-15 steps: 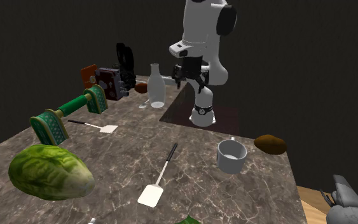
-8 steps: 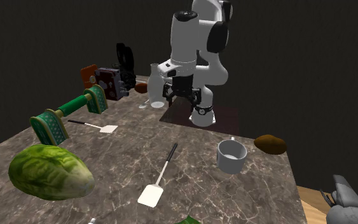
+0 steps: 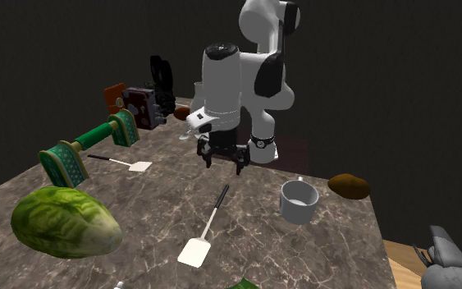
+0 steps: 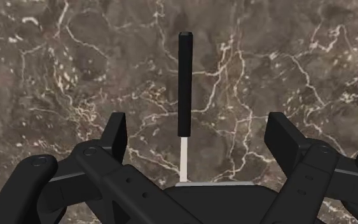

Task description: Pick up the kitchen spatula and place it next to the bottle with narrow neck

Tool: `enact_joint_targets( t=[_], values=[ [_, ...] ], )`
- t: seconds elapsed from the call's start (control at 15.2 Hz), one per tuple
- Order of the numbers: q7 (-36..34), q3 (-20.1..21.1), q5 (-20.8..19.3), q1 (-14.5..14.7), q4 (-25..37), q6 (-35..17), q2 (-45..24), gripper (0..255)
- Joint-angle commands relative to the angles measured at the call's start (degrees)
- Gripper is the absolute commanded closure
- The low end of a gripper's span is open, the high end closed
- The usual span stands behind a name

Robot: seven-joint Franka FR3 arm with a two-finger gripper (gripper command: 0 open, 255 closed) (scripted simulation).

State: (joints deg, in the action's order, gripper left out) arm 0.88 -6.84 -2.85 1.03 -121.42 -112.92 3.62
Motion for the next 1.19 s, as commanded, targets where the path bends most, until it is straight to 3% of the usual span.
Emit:
enact_joint_targets(
  t=[0.0, 0.46, 1.12],
  values=[
    [0.77, -0.25, 1.05, -0.1, 3.19, -1.52, -4.44, 0],
    [3.24, -0.27, 4.65, -1.12, 15.55, -4.09, -18.69, 0],
    [3.48, -0.14, 5.01, -1.21, 12.42, -9.36, -20.84, 0]
  ],
)
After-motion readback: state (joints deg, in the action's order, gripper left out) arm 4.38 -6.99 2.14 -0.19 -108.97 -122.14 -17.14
